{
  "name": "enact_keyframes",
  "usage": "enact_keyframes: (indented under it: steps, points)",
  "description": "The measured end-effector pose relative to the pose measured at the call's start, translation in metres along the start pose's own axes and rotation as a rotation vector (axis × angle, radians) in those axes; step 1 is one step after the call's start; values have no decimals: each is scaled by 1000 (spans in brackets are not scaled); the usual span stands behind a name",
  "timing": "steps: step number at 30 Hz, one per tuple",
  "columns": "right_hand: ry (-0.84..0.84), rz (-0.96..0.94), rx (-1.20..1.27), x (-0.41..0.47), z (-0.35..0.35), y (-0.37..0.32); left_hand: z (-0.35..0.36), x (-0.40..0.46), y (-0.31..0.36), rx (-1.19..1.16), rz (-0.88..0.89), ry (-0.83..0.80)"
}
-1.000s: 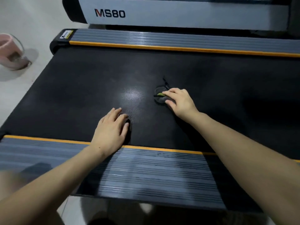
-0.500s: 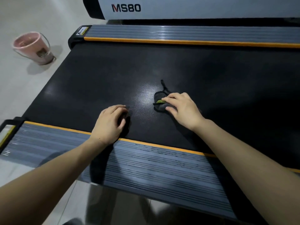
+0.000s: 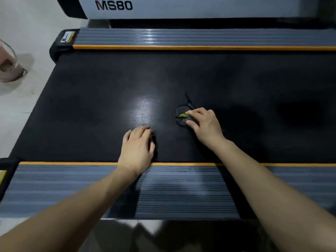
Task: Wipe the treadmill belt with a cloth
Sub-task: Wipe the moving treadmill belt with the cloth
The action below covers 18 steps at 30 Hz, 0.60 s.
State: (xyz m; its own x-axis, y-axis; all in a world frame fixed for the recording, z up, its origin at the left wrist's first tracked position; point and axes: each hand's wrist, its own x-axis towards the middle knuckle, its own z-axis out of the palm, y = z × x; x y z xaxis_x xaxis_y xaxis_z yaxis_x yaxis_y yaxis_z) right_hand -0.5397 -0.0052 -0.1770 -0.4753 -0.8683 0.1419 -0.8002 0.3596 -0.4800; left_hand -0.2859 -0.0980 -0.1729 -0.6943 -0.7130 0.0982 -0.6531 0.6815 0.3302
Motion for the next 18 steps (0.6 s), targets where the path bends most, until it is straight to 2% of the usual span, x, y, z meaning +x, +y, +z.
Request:
enact_keyframes:
  steps: [4,9,13,15,18]
  points:
    - [19,142,-18,-18,0,-20,-6,-2,3,4,24,-30]
    - [29,203,-123,-50,-1,-27,-3,-1,-1,-58,44,5]
    - [97,424,-133,-58,12,-58,-12,1,-14,-188,-5,47]
    - [102,405,-76,-59,29,-93,-24,-3,-32,-133,-14,45]
    - [31,259,-67,-62,60,-140,-40,-13,-82,10,-27,34]
